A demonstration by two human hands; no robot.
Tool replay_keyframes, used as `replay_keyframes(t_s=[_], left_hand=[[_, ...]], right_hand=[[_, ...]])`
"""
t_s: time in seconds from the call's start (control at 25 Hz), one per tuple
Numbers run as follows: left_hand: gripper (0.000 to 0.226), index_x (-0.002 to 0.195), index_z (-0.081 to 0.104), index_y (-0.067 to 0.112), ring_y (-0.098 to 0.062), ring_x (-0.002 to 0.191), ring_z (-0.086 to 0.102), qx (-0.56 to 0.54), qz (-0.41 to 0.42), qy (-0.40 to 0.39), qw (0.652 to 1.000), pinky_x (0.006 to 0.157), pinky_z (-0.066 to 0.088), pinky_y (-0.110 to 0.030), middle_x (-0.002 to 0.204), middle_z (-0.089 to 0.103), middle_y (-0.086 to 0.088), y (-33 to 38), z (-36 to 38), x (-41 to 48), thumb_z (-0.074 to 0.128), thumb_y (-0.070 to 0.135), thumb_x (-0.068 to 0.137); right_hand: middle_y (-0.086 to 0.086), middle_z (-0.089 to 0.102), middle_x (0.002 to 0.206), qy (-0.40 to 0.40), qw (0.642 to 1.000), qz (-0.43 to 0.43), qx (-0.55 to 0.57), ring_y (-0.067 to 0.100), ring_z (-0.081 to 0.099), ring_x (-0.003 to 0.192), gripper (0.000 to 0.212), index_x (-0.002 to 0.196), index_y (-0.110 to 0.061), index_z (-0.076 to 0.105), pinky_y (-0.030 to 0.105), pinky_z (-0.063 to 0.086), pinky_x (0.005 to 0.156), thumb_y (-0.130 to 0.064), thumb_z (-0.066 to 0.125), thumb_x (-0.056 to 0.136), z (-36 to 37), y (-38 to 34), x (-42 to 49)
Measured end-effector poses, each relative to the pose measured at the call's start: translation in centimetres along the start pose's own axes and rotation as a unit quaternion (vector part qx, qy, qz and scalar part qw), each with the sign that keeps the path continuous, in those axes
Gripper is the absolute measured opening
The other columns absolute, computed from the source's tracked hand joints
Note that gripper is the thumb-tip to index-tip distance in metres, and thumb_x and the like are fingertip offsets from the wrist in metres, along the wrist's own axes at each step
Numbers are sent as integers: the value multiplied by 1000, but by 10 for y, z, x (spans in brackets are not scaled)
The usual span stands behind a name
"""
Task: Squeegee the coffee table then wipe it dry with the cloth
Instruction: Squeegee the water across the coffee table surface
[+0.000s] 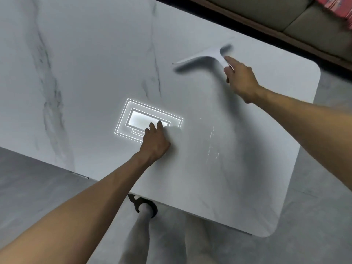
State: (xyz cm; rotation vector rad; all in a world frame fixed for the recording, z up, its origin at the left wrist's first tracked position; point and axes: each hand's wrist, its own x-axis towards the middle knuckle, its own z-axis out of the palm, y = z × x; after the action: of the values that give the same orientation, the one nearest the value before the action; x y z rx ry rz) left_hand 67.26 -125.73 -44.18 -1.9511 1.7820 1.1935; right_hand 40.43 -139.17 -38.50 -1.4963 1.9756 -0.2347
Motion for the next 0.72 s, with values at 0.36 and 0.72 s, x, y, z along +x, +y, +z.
replay_keyframes(t_s=[0.36, 0.72], left_hand=[[60, 149, 18, 5, -57, 133, 27, 7, -65, 48, 997, 110, 29, -60, 149, 19, -36, 103, 6, 34, 40, 14, 94], [50, 135, 36, 3, -52, 117, 45, 123, -57, 112, 984, 103, 38, -51, 127, 43, -37, 97, 2, 44, 38, 26, 91]], right_hand=[[18, 62, 125, -64, 989, -83, -106, 39, 58, 112, 46, 148, -33, 33, 45, 46, 94, -29, 36, 102, -30, 69, -3], [0, 67, 122, -108, 983, -68, -133, 23, 64, 106, 42, 143, -39, 39, 28, 47, 86, -33, 40, 101, -82, 143, -84]])
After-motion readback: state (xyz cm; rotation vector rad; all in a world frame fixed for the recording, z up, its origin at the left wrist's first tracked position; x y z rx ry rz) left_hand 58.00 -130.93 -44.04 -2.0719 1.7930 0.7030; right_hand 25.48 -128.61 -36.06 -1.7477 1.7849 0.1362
